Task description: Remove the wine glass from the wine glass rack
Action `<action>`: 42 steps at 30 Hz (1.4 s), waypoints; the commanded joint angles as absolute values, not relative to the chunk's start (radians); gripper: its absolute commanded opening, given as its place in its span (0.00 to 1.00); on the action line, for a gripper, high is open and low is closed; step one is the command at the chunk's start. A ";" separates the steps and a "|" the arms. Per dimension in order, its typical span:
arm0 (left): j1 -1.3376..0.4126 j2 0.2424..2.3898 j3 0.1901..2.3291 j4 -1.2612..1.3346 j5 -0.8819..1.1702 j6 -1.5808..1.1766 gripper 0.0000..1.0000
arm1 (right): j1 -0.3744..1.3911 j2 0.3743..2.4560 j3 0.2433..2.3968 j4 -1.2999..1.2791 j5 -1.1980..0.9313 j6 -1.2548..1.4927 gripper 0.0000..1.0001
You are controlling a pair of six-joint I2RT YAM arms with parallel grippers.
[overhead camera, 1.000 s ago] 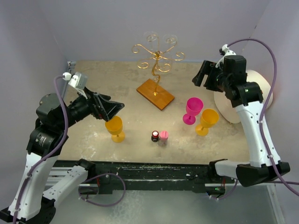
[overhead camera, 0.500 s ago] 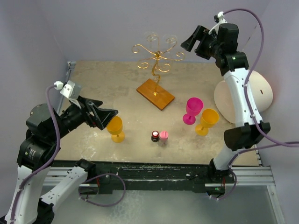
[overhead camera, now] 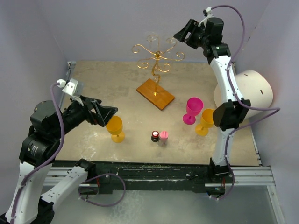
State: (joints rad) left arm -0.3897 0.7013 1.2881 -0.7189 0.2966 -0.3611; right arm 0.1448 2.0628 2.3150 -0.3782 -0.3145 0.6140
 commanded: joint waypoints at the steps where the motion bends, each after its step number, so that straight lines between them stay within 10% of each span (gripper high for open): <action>1: -0.395 0.712 1.312 -0.695 0.276 -0.333 0.99 | 0.143 2.112 2.434 -0.283 -0.365 0.640 0.70; 42: -0.395 0.688 1.324 -0.730 0.258 -0.322 0.99 | 0.164 2.242 2.534 -0.264 -0.445 0.696 0.08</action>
